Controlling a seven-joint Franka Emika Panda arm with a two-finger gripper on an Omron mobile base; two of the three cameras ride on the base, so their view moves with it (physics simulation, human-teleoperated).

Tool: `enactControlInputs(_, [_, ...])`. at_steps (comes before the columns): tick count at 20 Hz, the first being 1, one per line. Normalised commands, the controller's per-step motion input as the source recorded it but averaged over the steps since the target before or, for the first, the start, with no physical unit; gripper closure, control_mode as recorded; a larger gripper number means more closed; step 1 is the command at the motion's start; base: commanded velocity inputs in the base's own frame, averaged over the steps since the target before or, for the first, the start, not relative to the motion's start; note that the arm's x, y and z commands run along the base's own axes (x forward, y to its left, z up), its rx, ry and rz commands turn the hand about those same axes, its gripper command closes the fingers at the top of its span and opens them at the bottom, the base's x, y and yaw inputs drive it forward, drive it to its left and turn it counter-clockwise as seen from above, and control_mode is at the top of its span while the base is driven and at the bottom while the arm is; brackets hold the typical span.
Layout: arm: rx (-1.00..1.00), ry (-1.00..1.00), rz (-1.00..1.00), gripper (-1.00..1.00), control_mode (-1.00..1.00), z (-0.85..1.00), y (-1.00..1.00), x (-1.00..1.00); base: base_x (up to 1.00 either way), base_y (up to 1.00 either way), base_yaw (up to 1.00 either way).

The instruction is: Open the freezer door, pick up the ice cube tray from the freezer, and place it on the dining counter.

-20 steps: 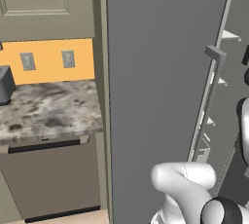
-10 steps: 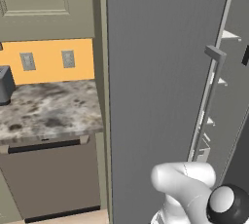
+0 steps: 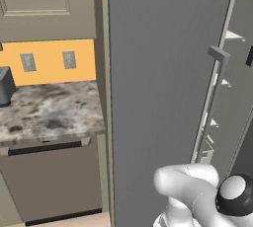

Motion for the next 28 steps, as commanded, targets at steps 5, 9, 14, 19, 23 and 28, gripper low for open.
enactControlInputs(5, [0.00, 0.00, 0.00, -1.00, -1.00, -0.04, -0.26, 0.15, 0.00, 0.00, 0.00])
enactControlInputs(9, [0.00, 0.00, 0.00, -1.00, -1.00, -0.08, -0.23, 0.14, 0.00, 0.00, 0.00])
enactControlInputs(14, [0.00, 0.00, 0.00, -1.00, -1.00, -0.09, -0.25, 0.19, 0.00, 0.00, 0.00])
enactControlInputs(19, [0.01, 0.01, 0.01, -1.00, -1.00, 0.00, -0.31, 0.19, 0.00, 0.00, 0.00])
enactControlInputs(23, [0.00, 0.01, 0.00, -1.00, -1.00, 0.00, -0.11, 0.05, 0.00, 0.00, 0.00])
enactControlInputs(28, [0.00, 0.01, 0.03, -1.00, -1.00, 0.00, 0.23, -0.09, 0.00, 0.00, 0.00])
